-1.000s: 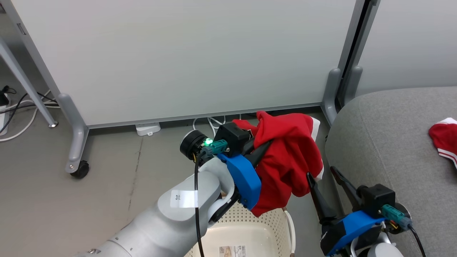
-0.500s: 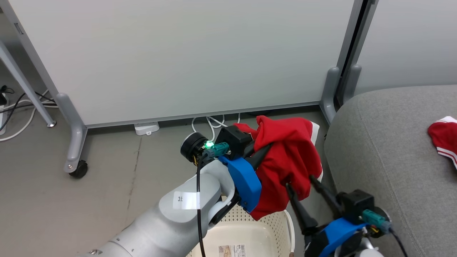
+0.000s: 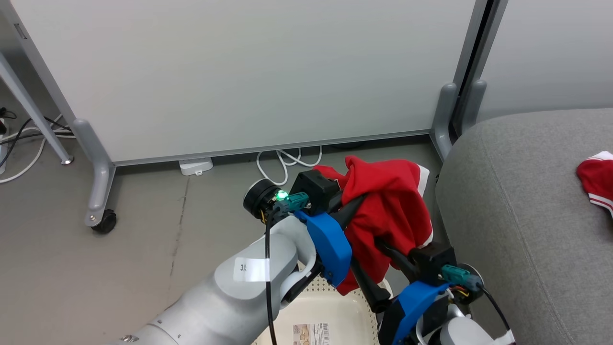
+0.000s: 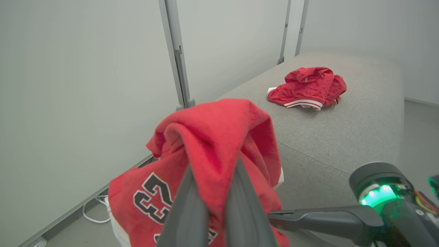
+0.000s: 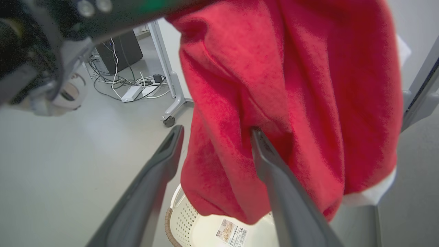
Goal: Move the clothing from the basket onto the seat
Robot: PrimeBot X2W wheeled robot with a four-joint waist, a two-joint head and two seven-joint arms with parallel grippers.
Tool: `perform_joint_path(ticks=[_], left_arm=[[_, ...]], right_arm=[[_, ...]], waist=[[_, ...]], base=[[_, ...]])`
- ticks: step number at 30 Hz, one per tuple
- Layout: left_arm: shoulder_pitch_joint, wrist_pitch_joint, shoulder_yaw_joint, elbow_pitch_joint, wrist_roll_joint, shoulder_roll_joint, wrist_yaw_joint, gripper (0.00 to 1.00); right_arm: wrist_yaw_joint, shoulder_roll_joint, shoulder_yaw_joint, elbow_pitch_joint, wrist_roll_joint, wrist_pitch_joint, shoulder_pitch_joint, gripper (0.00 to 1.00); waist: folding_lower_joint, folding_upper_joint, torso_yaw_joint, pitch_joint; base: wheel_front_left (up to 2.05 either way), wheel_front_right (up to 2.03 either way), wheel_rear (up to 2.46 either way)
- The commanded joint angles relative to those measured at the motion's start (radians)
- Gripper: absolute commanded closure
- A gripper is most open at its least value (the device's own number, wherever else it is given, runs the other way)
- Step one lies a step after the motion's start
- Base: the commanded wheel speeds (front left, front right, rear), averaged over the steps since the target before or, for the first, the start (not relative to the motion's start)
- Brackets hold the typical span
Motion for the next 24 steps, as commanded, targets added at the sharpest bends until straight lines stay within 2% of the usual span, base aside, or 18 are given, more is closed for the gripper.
perform_joint_path(ticks=[1, 15, 16, 17, 18, 19, 20, 24], left_arm=[[-0.010, -0.005, -0.002, -0.002, -0.006, -0.002, -0.001, 1.00], [-0.018, -0.005, -0.019, -0.020, -0.017, -0.004, -0.001, 1.00], [-0.017, -0.005, -0.020, -0.020, -0.019, -0.005, -0.001, 1.00], [-0.016, -0.005, -0.021, -0.020, -0.020, -0.005, -0.001, 1.00], [-0.016, -0.005, -0.021, -0.021, -0.023, -0.005, -0.001, 1.00], [-0.015, -0.005, -0.022, -0.022, -0.025, -0.005, -0.001, 1.00], [-0.015, -0.005, -0.023, -0.023, -0.025, -0.005, -0.001, 1.00], [-0.017, -0.005, -0.024, -0.022, -0.029, -0.005, -0.001, 1.00]], right_arm=[[0.000, -0.002, 0.006, 0.015, 0.012, -0.003, -0.014, 0.00], [0.000, -0.002, 0.153, 0.303, 0.170, -0.088, -0.258, 0.00], [0.000, -0.002, 0.161, 0.317, 0.180, -0.095, -0.270, 0.18], [0.000, -0.002, 0.167, 0.331, 0.188, -0.102, -0.279, 0.18], [0.000, -0.002, 0.173, 0.344, 0.194, -0.108, -0.288, 0.71], [0.000, -0.002, 0.177, 0.357, 0.197, -0.118, -0.298, 0.96], [0.000, -0.002, 0.182, 0.369, 0.203, -0.125, -0.306, 1.00], [0.000, -0.002, 0.201, 0.409, 0.227, -0.146, -0.326, 1.00]], waist=[[0.0000, -0.0001, 0.000, 0.001], [0.0000, -0.0001, 0.008, 0.004], [0.0000, -0.0001, 0.008, 0.004], [0.0000, -0.0001, 0.008, 0.003], [0.0000, -0.0001, 0.008, 0.003], [0.0000, -0.0001, 0.007, 0.002], [0.0000, -0.0001, 0.007, 0.002], [0.0000, -0.0001, 0.005, 0.000]], base=[[0.00, 0.00, 0.00], [0.00, 0.00, 0.00], [0.00, 0.00, 0.00], [0.00, 0.00, 0.00], [0.00, 0.00, 0.00], [0.00, 0.00, 0.00], [0.00, 0.00, 0.00], [0.00, 0.00, 0.00]])
